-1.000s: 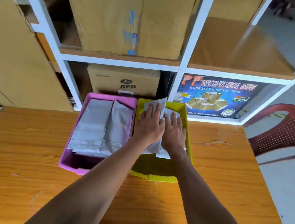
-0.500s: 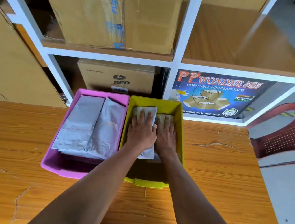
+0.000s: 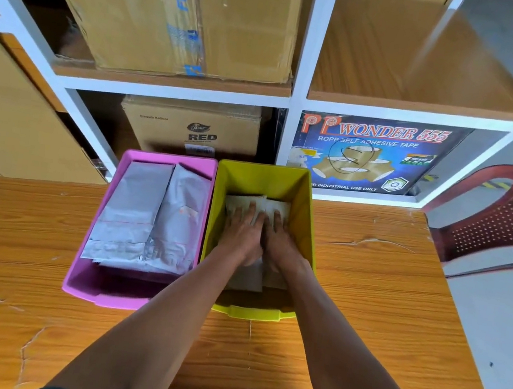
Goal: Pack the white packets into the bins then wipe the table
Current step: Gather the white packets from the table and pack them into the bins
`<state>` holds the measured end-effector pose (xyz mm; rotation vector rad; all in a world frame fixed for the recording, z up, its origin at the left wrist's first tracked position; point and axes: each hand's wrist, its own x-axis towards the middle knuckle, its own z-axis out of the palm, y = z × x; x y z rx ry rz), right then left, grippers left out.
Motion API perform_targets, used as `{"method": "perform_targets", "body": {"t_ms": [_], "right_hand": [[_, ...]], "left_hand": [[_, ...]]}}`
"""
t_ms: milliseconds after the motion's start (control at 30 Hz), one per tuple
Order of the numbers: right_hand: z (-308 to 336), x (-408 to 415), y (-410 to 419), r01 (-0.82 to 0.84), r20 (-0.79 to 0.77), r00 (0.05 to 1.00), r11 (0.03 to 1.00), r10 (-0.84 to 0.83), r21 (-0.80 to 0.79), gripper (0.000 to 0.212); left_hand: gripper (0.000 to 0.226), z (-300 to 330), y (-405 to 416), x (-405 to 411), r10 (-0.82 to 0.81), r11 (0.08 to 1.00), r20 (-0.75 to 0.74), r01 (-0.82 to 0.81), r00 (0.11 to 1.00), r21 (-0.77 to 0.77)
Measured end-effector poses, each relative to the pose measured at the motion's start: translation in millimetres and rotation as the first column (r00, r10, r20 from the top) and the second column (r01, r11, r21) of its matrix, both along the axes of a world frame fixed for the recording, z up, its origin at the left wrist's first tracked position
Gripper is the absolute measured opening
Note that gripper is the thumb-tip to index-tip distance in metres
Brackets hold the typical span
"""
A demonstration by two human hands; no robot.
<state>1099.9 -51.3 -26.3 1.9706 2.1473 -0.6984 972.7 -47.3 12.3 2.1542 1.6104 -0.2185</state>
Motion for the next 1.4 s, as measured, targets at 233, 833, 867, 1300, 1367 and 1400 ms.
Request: {"method": "perform_targets", "body": {"t_ms": [233, 833, 867, 1300, 1367, 1400], "right_hand": [[11, -5, 6, 0.003, 0.105, 0.994, 0.999, 0.002, -0.051, 0.089], [1, -1, 15, -0.040, 0.118, 0.991, 0.989, 0.057, -0.143, 0.101], [2, -1, 17, -0.038, 0.107, 0.993, 0.989, 0.053, -0.142, 0.100], [-6, -5, 17, 0.034, -0.011, 0.999, 0.999, -0.034, -0.007, 0.093], [-7, -5, 18, 0.037, 0.010, 0.999, 0.999, -0.037, 0.002, 0.096], [-7, -5, 18, 0.041, 0.017, 0.999, 0.999, -0.041, -0.004, 0.095]], "left_hand": [[0.094, -14, 2, -10, -0.061, 0.998, -0.181, 0.059, 0.982, -0.016], [0.118, -9, 21, -11, -0.153, 0.966, -0.175, 0.111, 0.972, -0.232], [0.118, -6, 21, -10, -0.148, 0.964, -0.168, 0.104, 0.975, -0.244], [0.137, -6, 13, -2, -0.186, 0.947, -0.241, 0.108, 0.953, -0.301], [0.138, -8, 15, -3, -0.201, 0.946, -0.266, 0.116, 0.943, -0.304], [0.139, -10, 16, -5, -0.208, 0.945, -0.272, 0.120, 0.940, -0.305]]}}
